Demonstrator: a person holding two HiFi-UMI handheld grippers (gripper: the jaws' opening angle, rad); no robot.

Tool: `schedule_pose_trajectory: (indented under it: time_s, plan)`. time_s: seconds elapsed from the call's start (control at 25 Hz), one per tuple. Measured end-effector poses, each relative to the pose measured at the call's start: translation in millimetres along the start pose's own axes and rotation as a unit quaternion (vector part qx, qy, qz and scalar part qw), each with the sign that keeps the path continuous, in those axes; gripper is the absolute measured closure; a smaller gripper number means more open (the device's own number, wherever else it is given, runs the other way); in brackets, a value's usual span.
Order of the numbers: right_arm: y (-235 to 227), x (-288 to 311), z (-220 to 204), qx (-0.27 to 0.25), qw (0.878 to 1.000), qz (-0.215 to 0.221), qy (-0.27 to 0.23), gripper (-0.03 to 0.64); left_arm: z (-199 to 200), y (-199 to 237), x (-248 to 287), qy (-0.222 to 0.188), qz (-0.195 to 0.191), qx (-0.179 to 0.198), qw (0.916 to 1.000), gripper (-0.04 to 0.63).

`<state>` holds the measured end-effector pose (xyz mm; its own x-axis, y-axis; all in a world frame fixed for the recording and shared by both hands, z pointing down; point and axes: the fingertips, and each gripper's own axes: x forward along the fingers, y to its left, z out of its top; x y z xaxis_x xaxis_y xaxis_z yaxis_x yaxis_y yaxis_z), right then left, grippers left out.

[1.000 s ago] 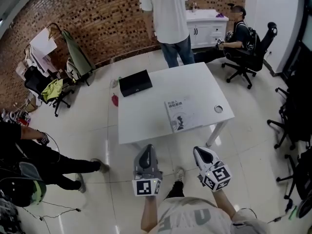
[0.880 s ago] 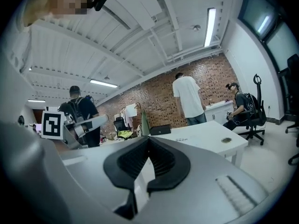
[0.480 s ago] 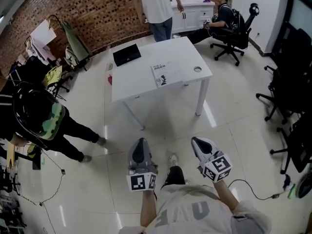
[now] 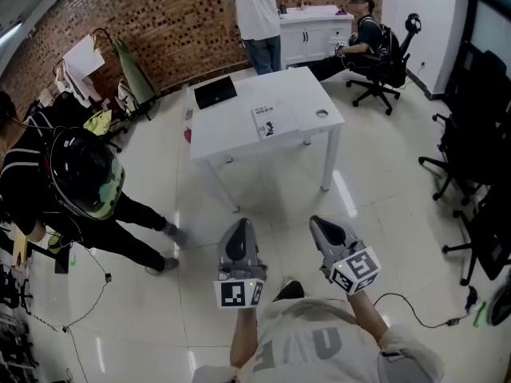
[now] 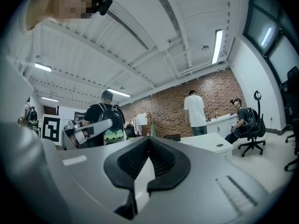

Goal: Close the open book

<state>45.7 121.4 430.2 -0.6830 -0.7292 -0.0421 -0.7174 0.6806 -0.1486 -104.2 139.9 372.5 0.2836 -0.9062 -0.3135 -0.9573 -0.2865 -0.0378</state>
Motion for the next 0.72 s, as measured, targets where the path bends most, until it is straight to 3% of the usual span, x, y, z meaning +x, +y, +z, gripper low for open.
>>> schedule_pose_trajectory:
  time_s: [0.52,0.72]
  plan:
    - [8,-24,4,-0.037,0.999,-0.036,-0.012,0.615,13,-19,-8,-0.008,-0.011,0.015,0.9998,0.586]
    - [13,-25,-1,-0.031,0.999,-0.031,-0.006,0.615,2,-11,-13,0.009,0.005,-0.019,0.9998,0.586]
